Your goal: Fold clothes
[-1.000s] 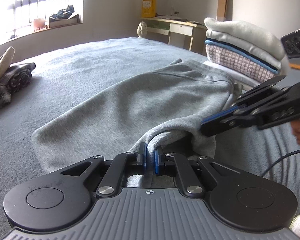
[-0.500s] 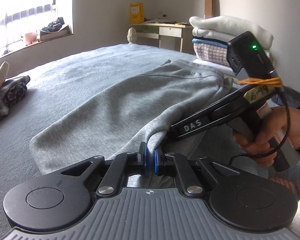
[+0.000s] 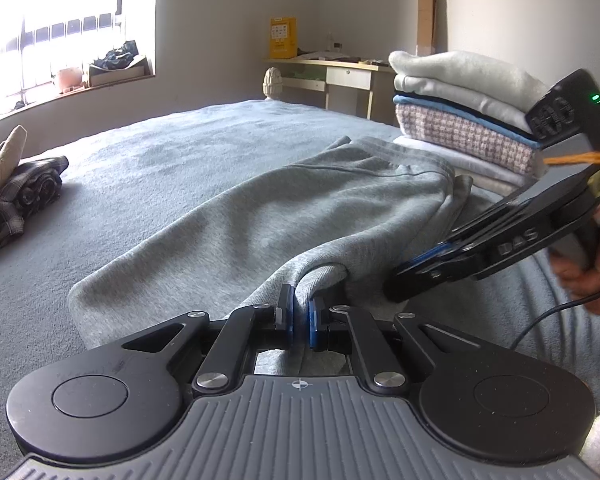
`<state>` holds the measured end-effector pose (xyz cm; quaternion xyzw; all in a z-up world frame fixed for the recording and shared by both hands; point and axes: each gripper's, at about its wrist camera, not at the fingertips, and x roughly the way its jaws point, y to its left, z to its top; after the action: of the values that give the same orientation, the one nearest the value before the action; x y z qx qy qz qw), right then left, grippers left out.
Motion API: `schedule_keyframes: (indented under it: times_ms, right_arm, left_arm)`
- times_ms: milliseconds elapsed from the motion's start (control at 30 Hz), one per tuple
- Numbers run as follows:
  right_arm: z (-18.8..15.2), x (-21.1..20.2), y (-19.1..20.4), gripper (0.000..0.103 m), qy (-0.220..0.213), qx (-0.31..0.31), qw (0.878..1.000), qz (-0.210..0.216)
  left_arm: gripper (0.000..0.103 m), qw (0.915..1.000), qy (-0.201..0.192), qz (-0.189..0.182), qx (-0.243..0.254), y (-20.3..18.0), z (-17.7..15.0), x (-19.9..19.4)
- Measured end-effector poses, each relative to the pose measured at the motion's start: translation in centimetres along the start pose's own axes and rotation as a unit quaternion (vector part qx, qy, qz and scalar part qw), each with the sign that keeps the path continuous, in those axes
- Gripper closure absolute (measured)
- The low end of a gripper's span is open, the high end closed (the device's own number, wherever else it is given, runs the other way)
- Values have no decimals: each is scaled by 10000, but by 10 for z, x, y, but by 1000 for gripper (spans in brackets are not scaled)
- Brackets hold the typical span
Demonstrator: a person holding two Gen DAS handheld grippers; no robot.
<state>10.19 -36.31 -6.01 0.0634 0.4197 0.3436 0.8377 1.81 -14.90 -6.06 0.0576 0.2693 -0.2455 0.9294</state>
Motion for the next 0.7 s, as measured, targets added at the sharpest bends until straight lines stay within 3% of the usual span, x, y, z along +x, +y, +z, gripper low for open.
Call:
schedule_keyframes:
  times_ms: [67, 167, 400, 467, 567, 700]
  right_arm:
    - [0, 14, -4, 85, -71, 125, 9999, 35]
    - [-2, 40, -10, 98, -81, 250, 9995, -154]
    - [-6, 45, -14, 100, -312, 355, 9987, -183]
    - [-7, 46, -18, 101, -344, 519, 9979, -172]
    - [-8, 49, -25, 103, -391, 841, 9955, -177]
    - [-9, 47, -34, 103, -366, 1245, 9915, -58]
  left_arm:
    - [98, 10000, -22, -19, 43, -1, 0, -2]
    - [98, 9999, 37, -32, 89, -4, -1, -2]
    - [98, 9999, 92, -41, 129, -4, -6, 0]
    - [98, 9991, 114, -22, 407, -9, -11, 1]
    - [98, 9866, 172, 208, 1608, -33, -31, 6]
    - [98, 9517, 130, 537, 3020, -59, -63, 14]
